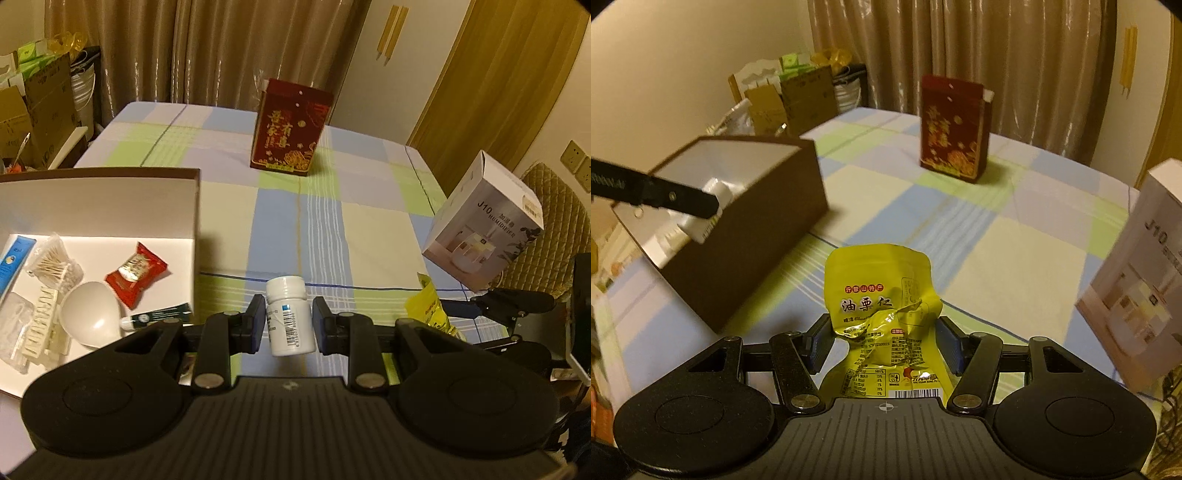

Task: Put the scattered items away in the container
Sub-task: 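Carry the pill bottle and yellow packet over the brown box, then open both grippers to drop the bottle and packet into the box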

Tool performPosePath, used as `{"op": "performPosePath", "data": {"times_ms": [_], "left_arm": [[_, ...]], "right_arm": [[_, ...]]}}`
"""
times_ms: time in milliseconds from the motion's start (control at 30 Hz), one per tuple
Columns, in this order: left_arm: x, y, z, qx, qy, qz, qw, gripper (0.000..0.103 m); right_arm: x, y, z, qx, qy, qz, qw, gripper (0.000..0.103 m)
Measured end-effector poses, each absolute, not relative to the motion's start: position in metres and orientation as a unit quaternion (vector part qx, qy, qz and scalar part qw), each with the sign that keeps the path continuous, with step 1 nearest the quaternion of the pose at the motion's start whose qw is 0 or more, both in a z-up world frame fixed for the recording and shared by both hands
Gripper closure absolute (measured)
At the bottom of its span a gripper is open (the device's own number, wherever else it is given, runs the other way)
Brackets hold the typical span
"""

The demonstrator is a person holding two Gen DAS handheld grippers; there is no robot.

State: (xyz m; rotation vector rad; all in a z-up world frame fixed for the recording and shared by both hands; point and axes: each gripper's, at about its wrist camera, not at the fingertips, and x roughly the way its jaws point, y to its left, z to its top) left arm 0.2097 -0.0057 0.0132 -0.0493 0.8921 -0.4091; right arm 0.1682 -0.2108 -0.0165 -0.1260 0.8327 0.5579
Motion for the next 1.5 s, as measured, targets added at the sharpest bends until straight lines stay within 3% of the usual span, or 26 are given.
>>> {"op": "performPosePath", "data": {"times_ms": [333,633,1000,1433,1500], "left_arm": [[0.204,0.083,0.031,-0.018,0.414,-0.174,0.893,0.081],[0.218,0.193,0.047,0.012,0.404,-0.120,0.907,0.080],[0.237,0.261,0.033,0.007,0.425,-0.115,0.898,0.081],[0.261,0.274,0.012,0.009,0.443,-0.147,0.884,0.081],[0.266,0.275,0.009,0.010,0.446,-0.150,0.882,0.081]], "right_arm": [[0.164,-0.140,0.025,0.010,0.364,0.329,0.871,0.041],[0.182,-0.050,0.040,0.008,0.337,0.387,0.858,0.041],[0.211,0.013,-0.002,-0.052,0.394,0.399,0.826,0.041],[0.231,0.050,-0.049,-0.109,0.480,0.396,0.775,0.041],[0.234,0.057,-0.056,-0.116,0.491,0.393,0.769,0.037]]}}
